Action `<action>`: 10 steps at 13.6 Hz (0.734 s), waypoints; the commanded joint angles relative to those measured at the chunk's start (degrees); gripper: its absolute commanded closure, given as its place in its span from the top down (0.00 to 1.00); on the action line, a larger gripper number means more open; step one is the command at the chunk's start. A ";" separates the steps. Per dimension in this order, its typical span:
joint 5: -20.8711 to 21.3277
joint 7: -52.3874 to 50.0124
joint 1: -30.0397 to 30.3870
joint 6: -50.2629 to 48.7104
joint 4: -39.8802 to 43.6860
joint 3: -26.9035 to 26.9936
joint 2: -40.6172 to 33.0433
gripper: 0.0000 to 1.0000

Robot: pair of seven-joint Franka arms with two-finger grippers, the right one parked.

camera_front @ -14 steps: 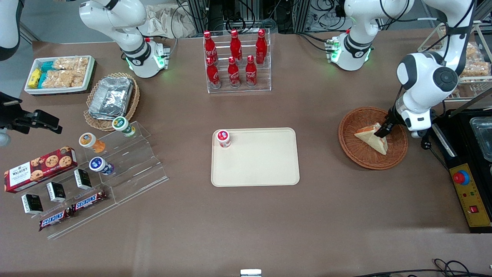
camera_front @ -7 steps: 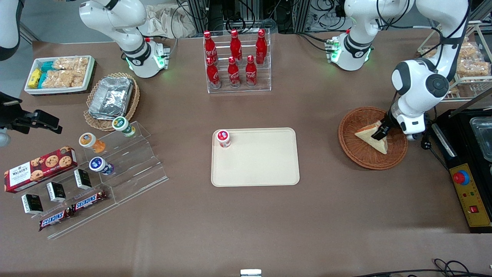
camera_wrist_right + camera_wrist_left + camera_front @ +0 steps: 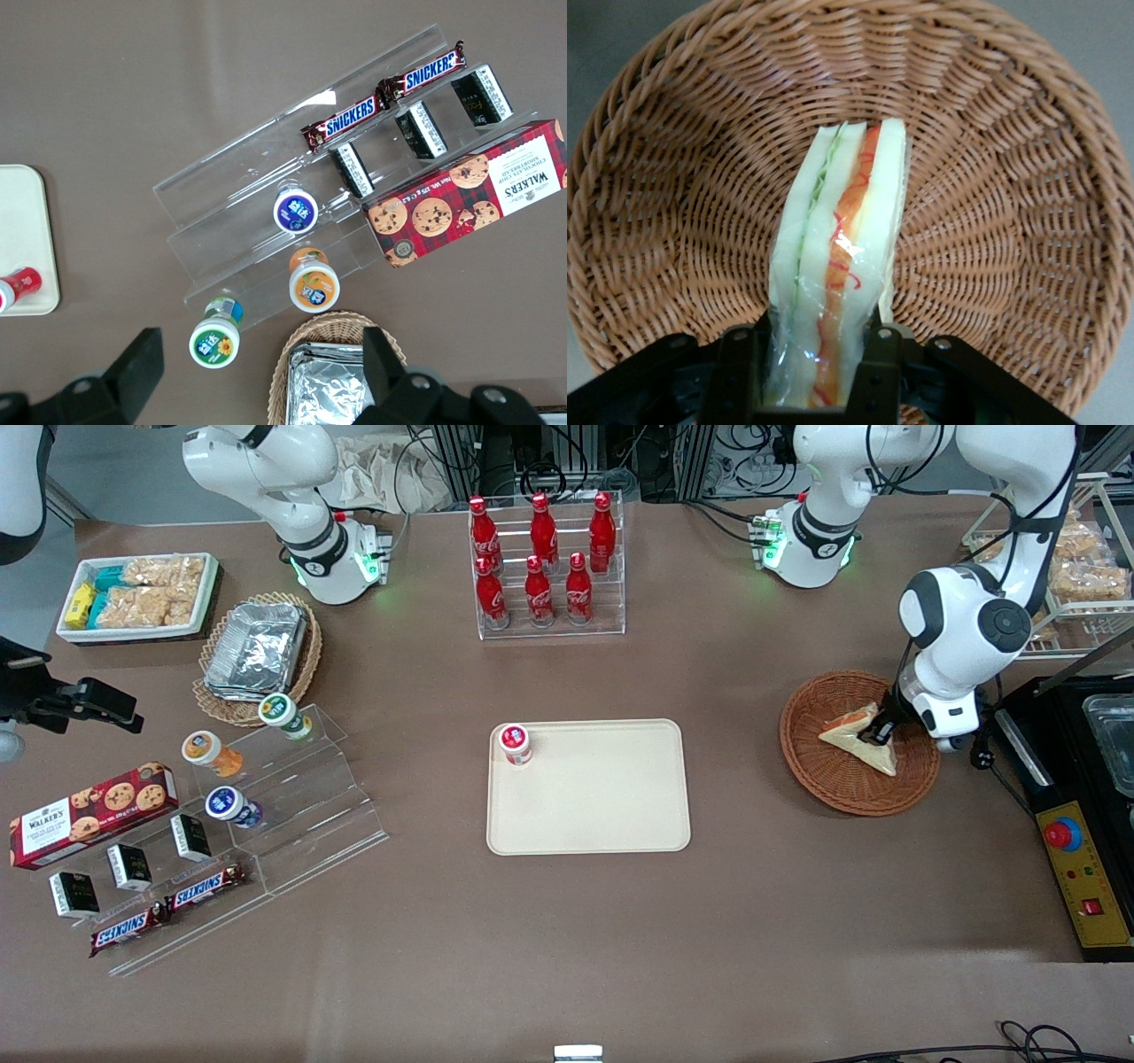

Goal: Place sandwich from basket to tray
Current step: 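Close the left gripper on the wrapped sandwich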

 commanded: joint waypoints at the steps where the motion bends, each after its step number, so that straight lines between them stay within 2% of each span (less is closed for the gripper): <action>1: 2.19 -7.76 -0.53 3.21 0.42 -1.63 -1.37 0.00; 3: 2.81 -6.71 -0.53 -5.30 4.71 -2.42 -2.24 0.00; 6: 7.28 -0.74 -0.53 -20.58 12.70 -3.04 -4.62 0.00; 10: 7.55 8.66 -0.96 -44.49 30.54 -4.88 -4.01 0.00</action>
